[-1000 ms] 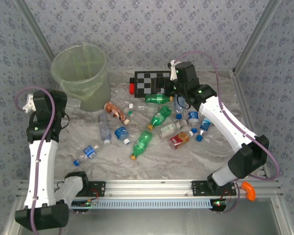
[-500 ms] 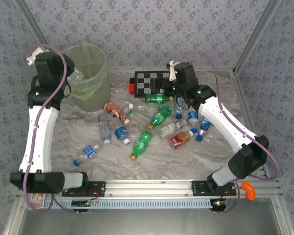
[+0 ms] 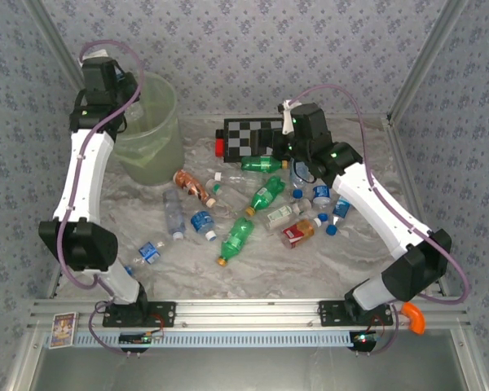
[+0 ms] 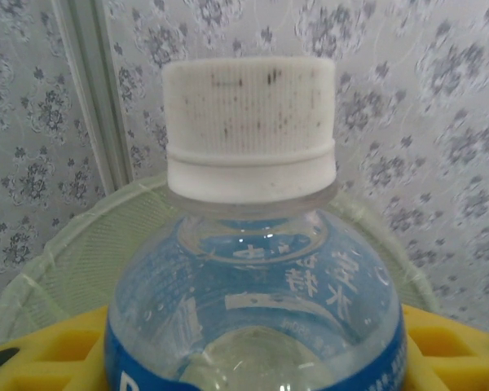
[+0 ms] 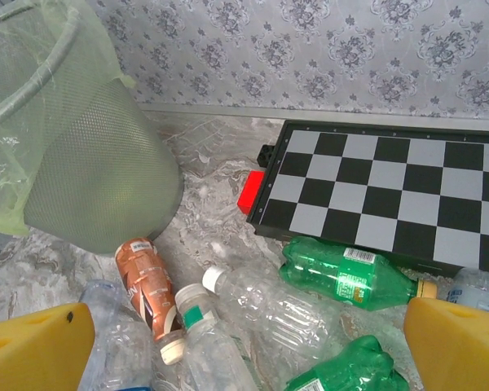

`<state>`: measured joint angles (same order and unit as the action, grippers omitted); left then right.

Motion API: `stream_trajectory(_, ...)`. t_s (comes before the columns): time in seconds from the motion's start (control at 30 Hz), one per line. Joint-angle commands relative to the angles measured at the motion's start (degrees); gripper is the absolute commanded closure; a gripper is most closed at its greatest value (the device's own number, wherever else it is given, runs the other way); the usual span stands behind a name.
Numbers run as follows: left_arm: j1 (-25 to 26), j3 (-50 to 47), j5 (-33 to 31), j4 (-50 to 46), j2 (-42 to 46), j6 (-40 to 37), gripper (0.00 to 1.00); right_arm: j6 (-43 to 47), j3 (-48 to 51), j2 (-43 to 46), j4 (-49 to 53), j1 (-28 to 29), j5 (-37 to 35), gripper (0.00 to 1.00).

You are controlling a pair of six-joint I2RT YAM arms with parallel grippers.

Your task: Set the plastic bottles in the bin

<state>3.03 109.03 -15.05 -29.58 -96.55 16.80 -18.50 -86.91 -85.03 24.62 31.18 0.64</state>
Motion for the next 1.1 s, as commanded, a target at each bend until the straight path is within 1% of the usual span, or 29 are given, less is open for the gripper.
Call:
stream_trajectory(0.0, -0.2, 1.6, -0.6, 3.9, -1.4, -4.7, 0.49, 1.1, -4.3, -1.3, 1.7, 0.2, -0.2, 0.01)
stream_trajectory(0.1, -0.4, 1.5, 0.2, 4.9, -3.3, -5.0, 0.48, 1.5, -6.3, -2.4, 2.7, 0.2, 0.1, 0.01)
stream_trajectory(0.17, -0.5, 2.3, 0.9, 3.4, -5.2, -4.9, 0.46, 1.6, -6.9, -2.7, 2.4, 0.2, 0.1, 0.01)
stream_trajectory(0.23, -0.4, 5.3, 1.8, 1.9, -6.5, -4.8, 0.46, 1.8, -7.4, -2.9, 2.3, 0.2, 0.3, 0.01)
stream_trajectory(0.3, -0.4, 6.1, 1.9, 0.9, -7.0, -4.4, 0.43, 2.0, -7.8, -3.1, 2.2, 0.4, 0.3, 0.01)
stream_trajectory(0.4, -0.5, 8.1, 3.0, -1.7, -7.5, -3.7, 0.36, 2.0, -7.7, -3.1, 1.7, 0.4, 0.4, 0.01)
stream_trajectory(0.47, -0.5, 9.1, 3.5, -3.6, -7.4, -3.0, 0.28, 1.7, -7.5, -3.1, 1.2, 0.6, 0.7, 0.01)
stream_trajectory(0.57, -0.4, 9.1, 3.7, -5.6, -6.5, -2.2, 0.18, 1.4, -6.8, -3.2, 0.3, 0.9, 1.2, 0.01)
stream_trajectory(0.67, -0.5, 9.0, 4.3, -7.1, -4.9, -1.1, 0.11, 1.4, -6.4, -3.2, -0.3, 1.2, 1.5, 0.01)
stream_trajectory(0.7, -0.4, 8.8, 4.4, -7.4, -4.2, -0.8, 0.07, 1.4, -6.3, -3.2, -0.4, 1.2, 1.7, 0.01)
stream_trajectory(0.73, -0.5, 8.4, 4.7, -7.9, -3.3, -0.2, 0.01, 1.5, -6.3, -3.2, -0.5, 1.4, 1.9, 0.01)
stream_trajectory(0.9, -0.4, 3.9, 6.2, -9.0, 2.7, 2.5, 0.0, 1.5, -5.6, -2.9, -1.7, 2.0, 2.3, 0.01)
stream_trajectory(1.07, -0.4, -8.2, 7.7, -7.8, 12.7, 5.5, 0.0, 1.9, -4.7, -2.0, -2.5, 3.2, 2.3, 0.01)
